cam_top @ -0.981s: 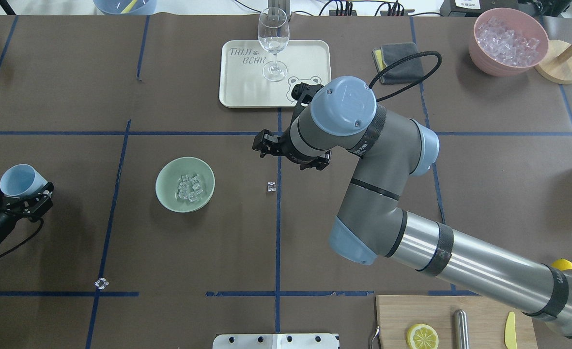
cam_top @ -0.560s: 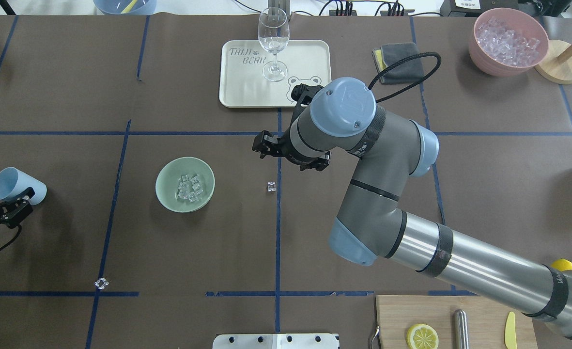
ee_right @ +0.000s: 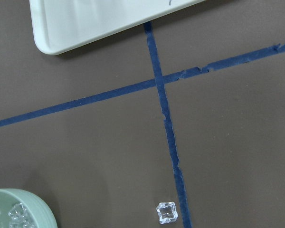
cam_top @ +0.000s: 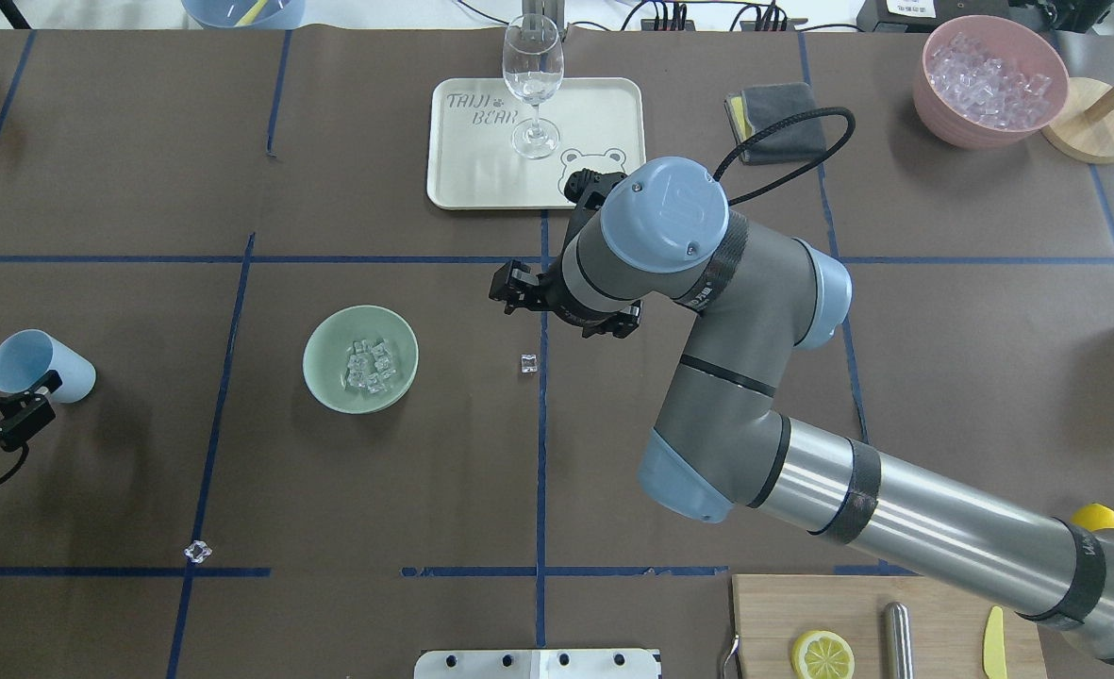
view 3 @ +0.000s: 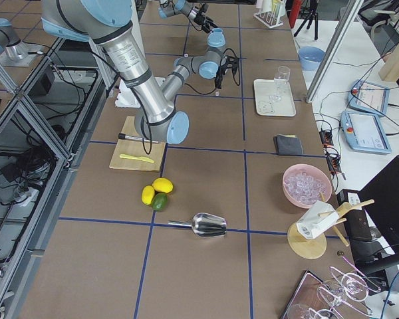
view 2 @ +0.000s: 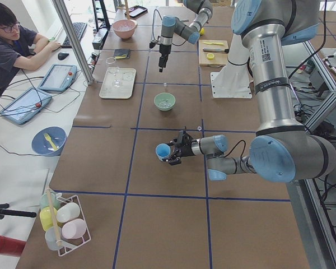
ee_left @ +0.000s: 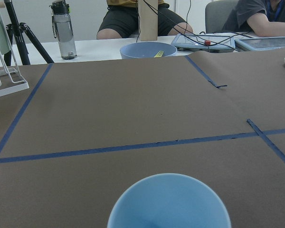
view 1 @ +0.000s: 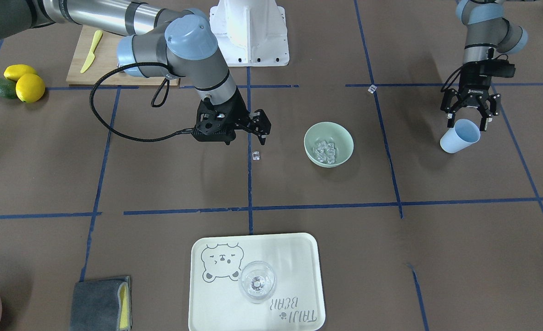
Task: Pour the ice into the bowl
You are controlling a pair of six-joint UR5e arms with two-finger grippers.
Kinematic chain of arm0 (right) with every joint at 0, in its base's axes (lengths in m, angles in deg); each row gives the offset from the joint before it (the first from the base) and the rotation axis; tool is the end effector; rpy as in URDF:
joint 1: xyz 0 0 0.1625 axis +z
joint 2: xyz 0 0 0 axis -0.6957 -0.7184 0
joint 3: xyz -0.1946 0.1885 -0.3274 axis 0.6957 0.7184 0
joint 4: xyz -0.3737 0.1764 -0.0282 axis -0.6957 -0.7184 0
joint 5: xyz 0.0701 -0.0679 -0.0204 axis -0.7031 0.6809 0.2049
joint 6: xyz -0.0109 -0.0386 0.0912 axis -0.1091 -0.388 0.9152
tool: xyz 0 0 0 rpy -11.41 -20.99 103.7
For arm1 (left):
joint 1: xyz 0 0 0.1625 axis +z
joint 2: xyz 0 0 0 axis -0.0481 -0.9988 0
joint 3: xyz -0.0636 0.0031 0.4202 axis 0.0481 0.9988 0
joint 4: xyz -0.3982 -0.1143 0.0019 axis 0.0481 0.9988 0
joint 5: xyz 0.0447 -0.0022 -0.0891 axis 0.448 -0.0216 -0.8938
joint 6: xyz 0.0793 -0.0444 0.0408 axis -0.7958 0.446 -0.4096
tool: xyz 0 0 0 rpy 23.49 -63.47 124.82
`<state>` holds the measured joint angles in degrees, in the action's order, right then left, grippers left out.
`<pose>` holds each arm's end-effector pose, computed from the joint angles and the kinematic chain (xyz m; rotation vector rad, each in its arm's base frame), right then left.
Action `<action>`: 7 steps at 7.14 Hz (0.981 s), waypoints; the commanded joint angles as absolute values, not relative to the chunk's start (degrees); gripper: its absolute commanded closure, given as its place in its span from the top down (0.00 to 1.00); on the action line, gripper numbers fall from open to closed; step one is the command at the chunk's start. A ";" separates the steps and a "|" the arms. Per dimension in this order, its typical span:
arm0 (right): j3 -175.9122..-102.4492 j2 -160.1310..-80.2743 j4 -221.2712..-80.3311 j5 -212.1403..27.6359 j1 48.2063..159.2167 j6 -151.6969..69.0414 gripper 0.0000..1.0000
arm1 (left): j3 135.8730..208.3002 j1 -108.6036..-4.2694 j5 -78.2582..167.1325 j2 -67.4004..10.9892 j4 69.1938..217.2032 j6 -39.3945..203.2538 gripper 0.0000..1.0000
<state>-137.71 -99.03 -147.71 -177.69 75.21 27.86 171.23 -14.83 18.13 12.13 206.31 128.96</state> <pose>-0.5473 -0.4493 0.1779 0.0324 -1.0655 0.2570 0.2461 -0.2880 0.6319 1.0319 0.7975 -0.2819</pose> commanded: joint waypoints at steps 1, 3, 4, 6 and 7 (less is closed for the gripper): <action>-137.68 -99.00 -147.71 -177.60 74.58 27.86 1.00 | 177.93 -14.82 16.41 16.32 206.30 128.90 1.00; -137.68 -98.91 -147.71 -177.43 74.06 27.78 1.00 | 181.90 -14.91 16.49 18.19 206.22 128.81 1.00; -137.68 -98.65 -147.62 -176.38 73.44 27.78 1.00 | 184.71 -14.99 16.57 18.54 205.96 128.72 1.00; -136.46 -96.12 -148.06 -174.79 72.65 29.09 1.00 | 187.72 -15.69 16.58 18.63 205.34 126.72 1.00; -132.27 -92.10 -148.06 -174.70 72.30 29.01 1.00 | 189.29 -16.13 15.88 18.63 204.47 122.79 1.00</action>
<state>-135.82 -95.81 -147.99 -175.13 72.76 28.89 187.45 -15.65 16.41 18.59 205.21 126.27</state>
